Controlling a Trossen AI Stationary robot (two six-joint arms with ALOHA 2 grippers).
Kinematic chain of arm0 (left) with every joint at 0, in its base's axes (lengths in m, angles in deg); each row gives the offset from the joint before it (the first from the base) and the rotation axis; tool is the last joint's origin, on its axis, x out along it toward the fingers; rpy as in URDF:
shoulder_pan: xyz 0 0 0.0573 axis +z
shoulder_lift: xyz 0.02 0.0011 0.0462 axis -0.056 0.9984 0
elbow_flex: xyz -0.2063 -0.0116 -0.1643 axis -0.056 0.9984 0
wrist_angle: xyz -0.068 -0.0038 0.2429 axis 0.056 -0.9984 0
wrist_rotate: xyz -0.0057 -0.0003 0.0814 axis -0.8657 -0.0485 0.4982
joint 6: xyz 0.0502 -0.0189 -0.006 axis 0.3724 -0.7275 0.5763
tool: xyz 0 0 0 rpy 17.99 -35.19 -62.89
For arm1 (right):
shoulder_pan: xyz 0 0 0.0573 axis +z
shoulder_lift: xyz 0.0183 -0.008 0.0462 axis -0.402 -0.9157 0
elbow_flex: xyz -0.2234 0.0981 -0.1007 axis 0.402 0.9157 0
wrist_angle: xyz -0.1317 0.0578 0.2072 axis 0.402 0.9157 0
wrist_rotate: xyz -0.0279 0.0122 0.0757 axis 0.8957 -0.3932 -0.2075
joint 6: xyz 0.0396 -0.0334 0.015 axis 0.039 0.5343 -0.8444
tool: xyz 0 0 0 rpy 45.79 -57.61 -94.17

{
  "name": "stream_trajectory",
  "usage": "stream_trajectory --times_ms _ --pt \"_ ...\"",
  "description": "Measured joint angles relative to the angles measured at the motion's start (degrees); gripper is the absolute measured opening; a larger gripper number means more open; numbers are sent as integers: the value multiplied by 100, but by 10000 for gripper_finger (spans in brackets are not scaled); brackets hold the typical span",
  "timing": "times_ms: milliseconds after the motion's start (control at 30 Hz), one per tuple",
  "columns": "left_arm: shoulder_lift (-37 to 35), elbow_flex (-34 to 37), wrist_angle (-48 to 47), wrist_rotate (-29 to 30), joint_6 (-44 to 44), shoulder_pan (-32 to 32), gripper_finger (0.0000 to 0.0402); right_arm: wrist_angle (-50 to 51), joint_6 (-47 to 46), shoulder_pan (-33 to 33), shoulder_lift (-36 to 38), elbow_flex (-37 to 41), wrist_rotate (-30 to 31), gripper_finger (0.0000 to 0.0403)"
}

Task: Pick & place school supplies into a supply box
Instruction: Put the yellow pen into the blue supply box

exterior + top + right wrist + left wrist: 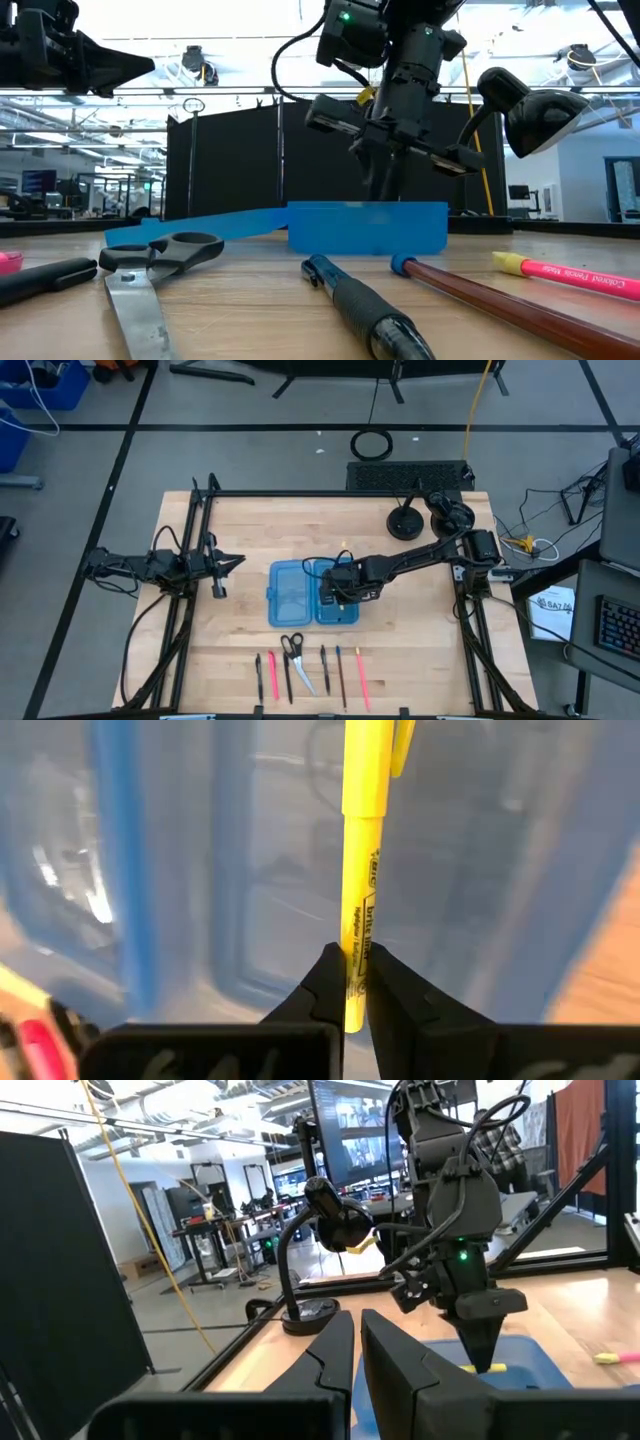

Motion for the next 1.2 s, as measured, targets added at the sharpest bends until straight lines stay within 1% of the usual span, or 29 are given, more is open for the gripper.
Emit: stream_trajectory --times_ms 267,400,500,833,1200 --pt "0 0 -10 -2 -9 0 31 375 -103 0 0 0 -3 12" --pt "0 0 -10 -2 -16 0 31 752 -102 -3 0 0 5 12" --pt "0 0 -10 -5 -27 -2 31 898 -56 -4 0 0 104 12" --pt "-1 0 -12 -13 -269 0 31 919 21 -35 -35 54 252 12" --pt "-2 0 -12 -11 -289 -2 31 497 -95 -55 -22 435 -15 13"
